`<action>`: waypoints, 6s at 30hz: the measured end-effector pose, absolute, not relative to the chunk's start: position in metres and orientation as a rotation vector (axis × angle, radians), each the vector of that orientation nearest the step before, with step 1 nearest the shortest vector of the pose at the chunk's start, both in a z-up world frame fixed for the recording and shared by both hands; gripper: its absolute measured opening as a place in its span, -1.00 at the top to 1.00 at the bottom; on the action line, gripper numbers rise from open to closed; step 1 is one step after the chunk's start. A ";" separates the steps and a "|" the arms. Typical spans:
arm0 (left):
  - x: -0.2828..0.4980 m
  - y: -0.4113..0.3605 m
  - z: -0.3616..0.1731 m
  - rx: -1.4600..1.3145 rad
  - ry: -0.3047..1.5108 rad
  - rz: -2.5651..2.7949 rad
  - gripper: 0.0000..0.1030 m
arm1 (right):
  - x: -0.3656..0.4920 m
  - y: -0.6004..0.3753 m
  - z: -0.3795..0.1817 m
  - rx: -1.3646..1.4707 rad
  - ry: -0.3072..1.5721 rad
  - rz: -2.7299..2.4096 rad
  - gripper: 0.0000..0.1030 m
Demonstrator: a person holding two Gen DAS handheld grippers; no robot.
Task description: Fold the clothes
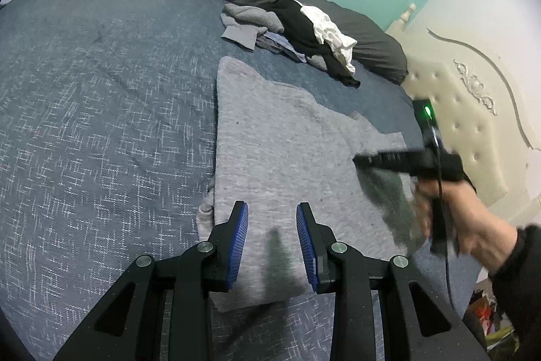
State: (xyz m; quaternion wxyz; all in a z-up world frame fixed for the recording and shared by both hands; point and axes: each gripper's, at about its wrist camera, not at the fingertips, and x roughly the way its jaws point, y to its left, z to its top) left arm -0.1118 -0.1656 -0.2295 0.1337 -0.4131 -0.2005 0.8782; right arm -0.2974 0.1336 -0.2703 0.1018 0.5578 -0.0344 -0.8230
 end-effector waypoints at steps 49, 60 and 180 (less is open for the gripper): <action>-0.076 -0.169 -0.259 -1.405 -0.822 2.494 -0.27 | -0.133 0.234 -0.253 1.164 -0.585 -2.415 0.84; -0.070 -0.161 -0.273 -1.410 -1.125 2.423 -0.28 | -0.132 0.271 -0.256 1.077 -0.691 -2.427 0.84; -0.140 0.039 -0.239 -1.303 -0.437 2.352 0.49 | -0.246 0.344 -0.245 1.421 -0.425 -2.268 0.10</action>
